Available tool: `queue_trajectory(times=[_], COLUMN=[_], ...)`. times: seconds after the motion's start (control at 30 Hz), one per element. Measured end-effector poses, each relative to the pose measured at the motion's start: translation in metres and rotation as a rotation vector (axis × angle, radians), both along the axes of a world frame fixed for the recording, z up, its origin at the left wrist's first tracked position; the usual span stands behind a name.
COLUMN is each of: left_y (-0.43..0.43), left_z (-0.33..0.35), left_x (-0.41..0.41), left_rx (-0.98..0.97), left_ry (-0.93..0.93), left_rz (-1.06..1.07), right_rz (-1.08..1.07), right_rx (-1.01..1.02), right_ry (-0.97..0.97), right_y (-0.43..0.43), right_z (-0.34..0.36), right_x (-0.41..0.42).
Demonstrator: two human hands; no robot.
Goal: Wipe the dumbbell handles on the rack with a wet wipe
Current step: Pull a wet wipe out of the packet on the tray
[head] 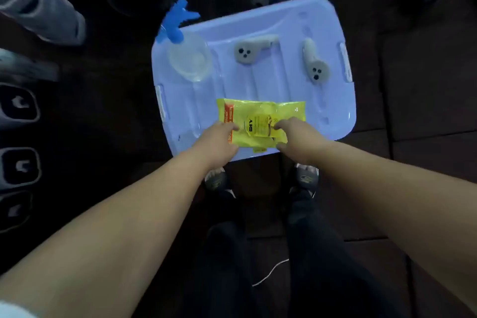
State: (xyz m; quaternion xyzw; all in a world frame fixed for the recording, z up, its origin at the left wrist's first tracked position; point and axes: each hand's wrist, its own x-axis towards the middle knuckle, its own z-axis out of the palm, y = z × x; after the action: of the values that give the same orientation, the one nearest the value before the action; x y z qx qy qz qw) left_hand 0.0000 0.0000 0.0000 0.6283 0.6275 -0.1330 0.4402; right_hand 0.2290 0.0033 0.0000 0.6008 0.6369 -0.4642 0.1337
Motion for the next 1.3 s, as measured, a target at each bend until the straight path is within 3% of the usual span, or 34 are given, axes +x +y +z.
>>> queue_trajectory(times=[0.3,0.53,0.63,0.87,1.1,1.3], left_y=[0.002,-0.006,-0.009,-0.016,-0.017,-0.015], left_z=[-0.088,-0.1,-0.103,-0.11,-0.108,-0.105], left_x=[-0.03,-0.038,-0.039,-0.034,-0.031,-0.02], left_rx=[0.247,0.328,0.338,0.374,0.384,0.393], left_ry=[0.187,0.182,0.158,0.054,0.031,0.032], left_rz=[-0.288,-0.241,-0.204,-0.045,-0.007,-0.053], right_rz=[0.005,0.048,0.18,0.173,0.05,-0.144], right_rx=[0.147,0.425,0.407,0.337,0.391,0.555], right_ry=[-0.183,-0.202,-0.188,-0.236,-0.114,0.011], right_y=[-0.009,0.044,0.043,0.039,0.036,0.029], right_z=[-0.085,-0.08,-0.078,-0.088,-0.084,-0.07], right_x=[-0.02,-0.041,-0.061,-0.086,-0.079,-0.037])
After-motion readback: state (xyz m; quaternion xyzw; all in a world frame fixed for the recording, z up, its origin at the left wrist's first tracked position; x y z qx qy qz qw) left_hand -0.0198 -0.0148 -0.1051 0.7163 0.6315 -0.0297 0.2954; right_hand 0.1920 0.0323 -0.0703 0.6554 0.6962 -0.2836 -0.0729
